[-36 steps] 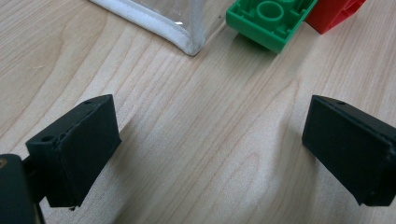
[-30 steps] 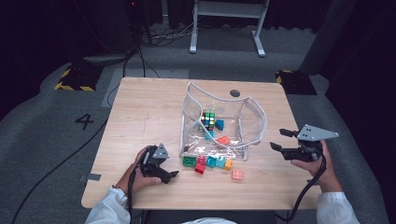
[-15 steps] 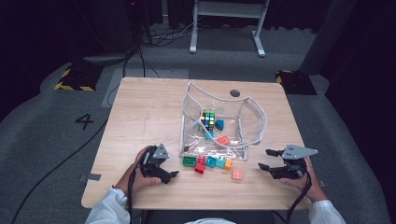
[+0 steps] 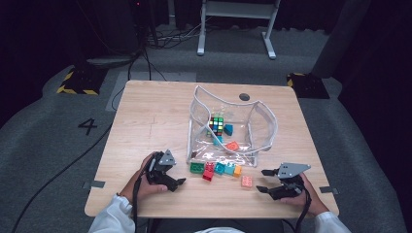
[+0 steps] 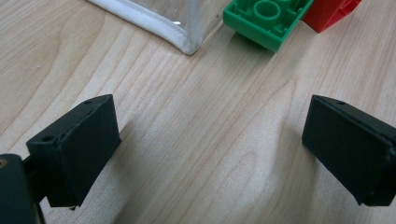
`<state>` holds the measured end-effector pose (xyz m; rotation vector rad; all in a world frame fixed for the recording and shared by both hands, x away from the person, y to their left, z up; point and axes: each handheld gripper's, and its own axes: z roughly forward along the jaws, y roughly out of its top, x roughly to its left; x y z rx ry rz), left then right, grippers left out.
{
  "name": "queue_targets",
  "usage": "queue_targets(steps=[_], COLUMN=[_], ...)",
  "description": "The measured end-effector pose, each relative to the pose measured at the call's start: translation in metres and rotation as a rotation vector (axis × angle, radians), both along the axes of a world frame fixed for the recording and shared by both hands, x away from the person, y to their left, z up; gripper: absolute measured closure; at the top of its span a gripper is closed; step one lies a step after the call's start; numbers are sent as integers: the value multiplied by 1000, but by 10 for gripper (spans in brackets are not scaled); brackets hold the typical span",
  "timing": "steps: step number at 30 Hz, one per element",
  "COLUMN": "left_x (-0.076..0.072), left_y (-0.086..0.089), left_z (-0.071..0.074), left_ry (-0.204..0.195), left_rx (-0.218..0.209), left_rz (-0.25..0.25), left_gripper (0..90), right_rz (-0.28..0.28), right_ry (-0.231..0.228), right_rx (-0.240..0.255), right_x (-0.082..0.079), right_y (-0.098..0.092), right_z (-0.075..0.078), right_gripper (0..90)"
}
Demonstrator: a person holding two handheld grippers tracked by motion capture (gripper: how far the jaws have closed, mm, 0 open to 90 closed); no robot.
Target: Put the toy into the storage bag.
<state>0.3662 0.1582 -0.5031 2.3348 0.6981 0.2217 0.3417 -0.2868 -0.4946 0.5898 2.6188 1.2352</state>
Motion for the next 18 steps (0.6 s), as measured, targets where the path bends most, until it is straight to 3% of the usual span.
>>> queue_targets(steps=[5,14,18], left_x=[0,0,0], left_y=[0,0,0], left_z=[0,0,0], left_ry=[0,1,1], left_rx=[0,-1,0], left_rz=[0,0,0], left_gripper=[41,41,41], right_rz=[24,45,73], right_ry=[2,6,-3], right_rx=[-29,-28,-26], right_x=[-1,2,1], right_y=[13,31,40], right_z=[-8,-9,-9], right_gripper=[341,331,387])
